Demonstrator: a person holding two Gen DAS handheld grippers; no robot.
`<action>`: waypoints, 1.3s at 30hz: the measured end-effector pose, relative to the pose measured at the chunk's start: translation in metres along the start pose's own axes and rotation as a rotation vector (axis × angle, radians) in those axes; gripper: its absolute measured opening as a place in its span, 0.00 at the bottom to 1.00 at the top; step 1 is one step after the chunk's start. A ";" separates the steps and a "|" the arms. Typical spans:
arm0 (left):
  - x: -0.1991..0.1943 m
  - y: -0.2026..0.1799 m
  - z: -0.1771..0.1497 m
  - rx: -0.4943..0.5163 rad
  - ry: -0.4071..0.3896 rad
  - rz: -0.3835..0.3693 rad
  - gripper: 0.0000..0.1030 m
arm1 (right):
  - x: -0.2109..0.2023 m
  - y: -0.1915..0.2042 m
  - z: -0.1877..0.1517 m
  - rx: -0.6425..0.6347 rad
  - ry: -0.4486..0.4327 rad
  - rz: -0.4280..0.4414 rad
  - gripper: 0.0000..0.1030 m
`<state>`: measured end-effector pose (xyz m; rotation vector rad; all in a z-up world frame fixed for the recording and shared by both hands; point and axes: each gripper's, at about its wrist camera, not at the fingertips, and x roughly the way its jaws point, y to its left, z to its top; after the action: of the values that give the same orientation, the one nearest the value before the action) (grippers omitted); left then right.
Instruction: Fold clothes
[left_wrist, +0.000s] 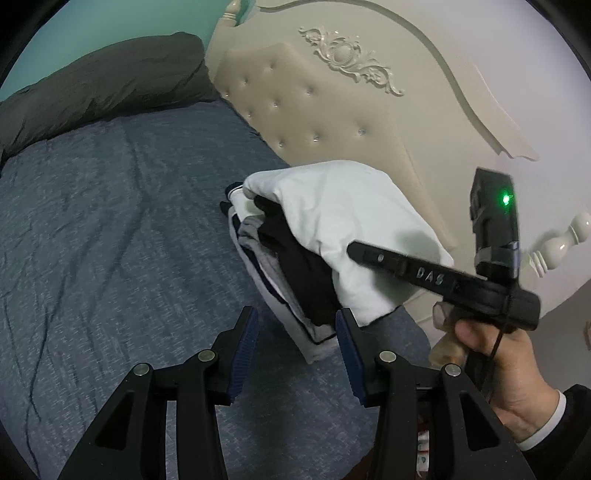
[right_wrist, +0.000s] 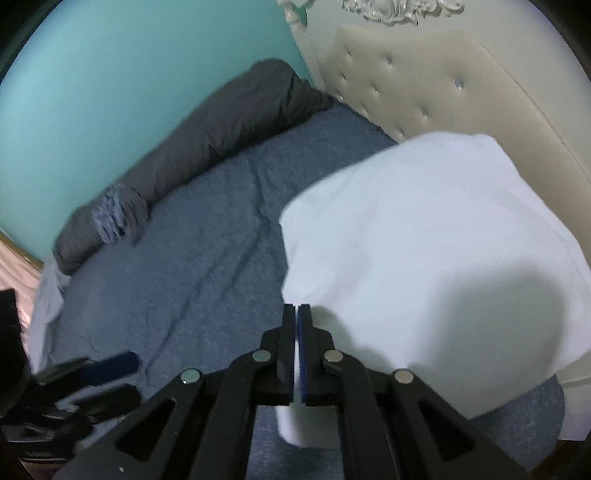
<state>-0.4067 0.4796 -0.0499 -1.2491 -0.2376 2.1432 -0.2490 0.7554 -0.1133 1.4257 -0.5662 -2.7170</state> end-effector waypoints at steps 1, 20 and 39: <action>-0.001 0.002 0.000 -0.004 -0.001 0.002 0.46 | 0.002 0.000 -0.001 0.001 0.013 0.000 0.01; 0.004 0.012 0.006 -0.023 0.004 0.003 0.47 | 0.025 0.016 0.010 -0.067 0.085 -0.067 0.01; -0.002 0.017 0.010 -0.029 -0.009 0.007 0.48 | 0.008 0.028 0.013 -0.044 0.032 -0.057 0.01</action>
<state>-0.4220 0.4661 -0.0505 -1.2593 -0.2688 2.1590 -0.2684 0.7317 -0.1033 1.4939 -0.4686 -2.7261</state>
